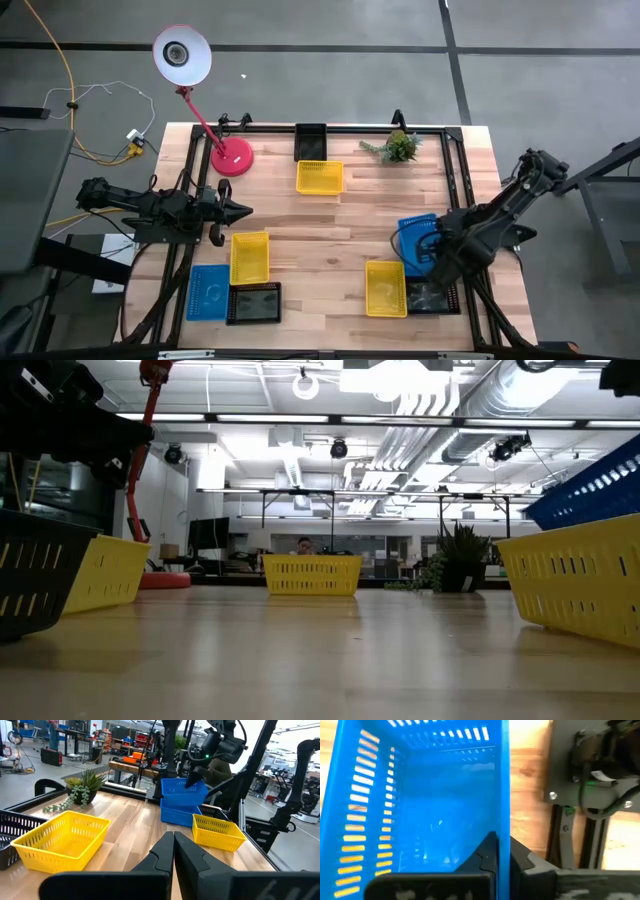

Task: Stack baskets by color
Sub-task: Stack the top blue bin on the right blue bin

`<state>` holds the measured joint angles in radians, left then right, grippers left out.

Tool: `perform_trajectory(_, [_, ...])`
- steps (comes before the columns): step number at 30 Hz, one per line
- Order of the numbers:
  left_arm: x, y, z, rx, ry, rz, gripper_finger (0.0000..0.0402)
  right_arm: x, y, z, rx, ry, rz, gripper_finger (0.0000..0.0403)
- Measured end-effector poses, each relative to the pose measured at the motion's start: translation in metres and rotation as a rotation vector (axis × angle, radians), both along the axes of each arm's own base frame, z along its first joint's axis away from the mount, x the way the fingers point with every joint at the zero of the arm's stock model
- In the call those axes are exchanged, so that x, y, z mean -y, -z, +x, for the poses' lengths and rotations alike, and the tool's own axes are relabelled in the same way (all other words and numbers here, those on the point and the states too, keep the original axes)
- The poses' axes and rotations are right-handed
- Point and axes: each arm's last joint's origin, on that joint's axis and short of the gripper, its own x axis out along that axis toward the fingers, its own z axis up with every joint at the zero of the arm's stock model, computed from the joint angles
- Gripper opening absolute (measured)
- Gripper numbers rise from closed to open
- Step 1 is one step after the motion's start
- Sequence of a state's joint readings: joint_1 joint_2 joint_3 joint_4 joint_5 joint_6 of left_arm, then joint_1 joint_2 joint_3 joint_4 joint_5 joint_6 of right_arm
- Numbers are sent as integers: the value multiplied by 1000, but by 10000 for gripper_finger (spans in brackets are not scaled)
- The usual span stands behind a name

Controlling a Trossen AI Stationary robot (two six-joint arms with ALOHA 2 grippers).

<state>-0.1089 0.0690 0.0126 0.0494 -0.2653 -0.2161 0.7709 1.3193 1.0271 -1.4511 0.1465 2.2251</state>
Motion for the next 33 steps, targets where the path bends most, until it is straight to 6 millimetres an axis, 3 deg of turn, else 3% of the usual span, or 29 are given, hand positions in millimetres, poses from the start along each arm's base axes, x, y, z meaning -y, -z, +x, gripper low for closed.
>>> perform_trajectory(7, [0,0,0,0,1,0,1,-1,15,4,32,15,38,0])
perform_trajectory(15, [0,0,0,0,0,0,1,12,32,5,19,56,-18,0])
perform_trajectory(33, [0,0,0,0,0,0,1,39,70,23,180,188,-37,0])
